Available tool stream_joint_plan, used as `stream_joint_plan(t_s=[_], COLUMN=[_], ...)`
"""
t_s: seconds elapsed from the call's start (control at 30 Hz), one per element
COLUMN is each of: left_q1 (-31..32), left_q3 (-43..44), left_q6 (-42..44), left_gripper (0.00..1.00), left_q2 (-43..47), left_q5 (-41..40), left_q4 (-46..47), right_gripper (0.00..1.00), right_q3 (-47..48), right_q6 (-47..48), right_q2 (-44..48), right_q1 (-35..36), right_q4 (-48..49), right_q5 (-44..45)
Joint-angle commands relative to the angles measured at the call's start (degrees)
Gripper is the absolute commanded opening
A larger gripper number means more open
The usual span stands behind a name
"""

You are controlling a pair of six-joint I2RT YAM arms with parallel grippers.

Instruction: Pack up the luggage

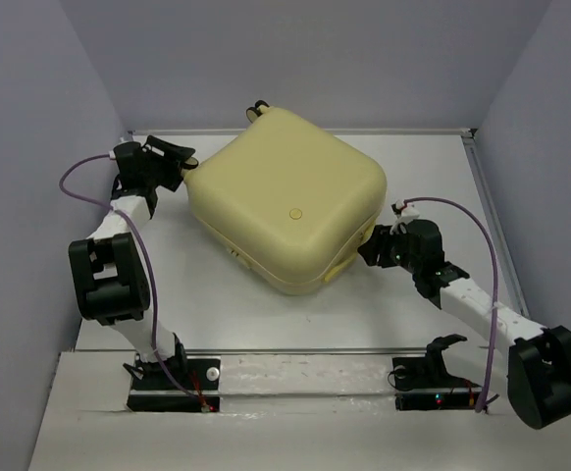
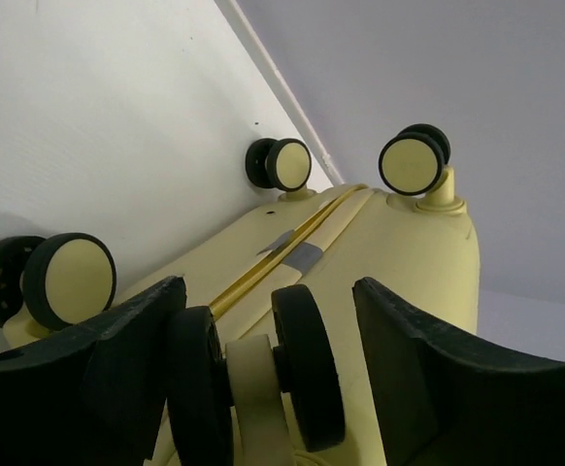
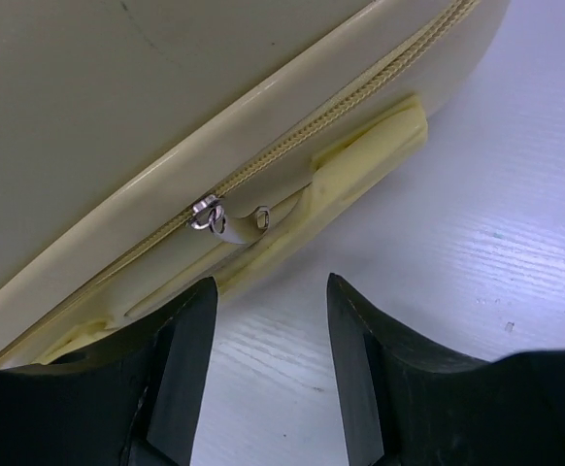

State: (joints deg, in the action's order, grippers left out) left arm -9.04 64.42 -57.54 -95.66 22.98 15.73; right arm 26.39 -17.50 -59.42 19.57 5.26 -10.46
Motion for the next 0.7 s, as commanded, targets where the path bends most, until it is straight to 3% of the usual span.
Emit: stream_joint_plan(t_s=[0.0,0.1,0.2,0.3,0.47,0.67], left_q1=[-0.9,-1.2,-1.2,-1.2,0.8,4.7], left_q3=[3.8,5.4,5.2,-2.5,-22.4,-38.4], left_q6=[8.3,11.6,16.2,16.8,16.9,19.6], left_gripper=[0.90,0.99,0.99,0.98,0.84,0.51], left_q2=[3.7,7.7,14.0,20.9,37.6,52.2], left_q5=[-1.0,-7.0,-13.1,-14.5,-9.9,-2.2], left_q4=[0.2,-4.1,-7.5,-7.3,-5.6,-10.4], right_gripper=[0.55,0.54,0.52,0.49,0.49,0.42], right_q3=[1.5,1.6,1.1,1.1,1.9,2.3], right_q6=[3.9,6.0,7.6,8.7,9.8,12.2], right_q2=[-5.3,-6.9,-7.6,-7.6,-8.3,-10.3], right_q1=[-0.1,-0.1,-0.1,-0.1,-0.1,-0.1], right_q4=[11.9,15.4,18.7,20.4,20.6,23.2], right_q5=[-1.7,-0.5,-0.4,-1.1,-2.5,-5.6])
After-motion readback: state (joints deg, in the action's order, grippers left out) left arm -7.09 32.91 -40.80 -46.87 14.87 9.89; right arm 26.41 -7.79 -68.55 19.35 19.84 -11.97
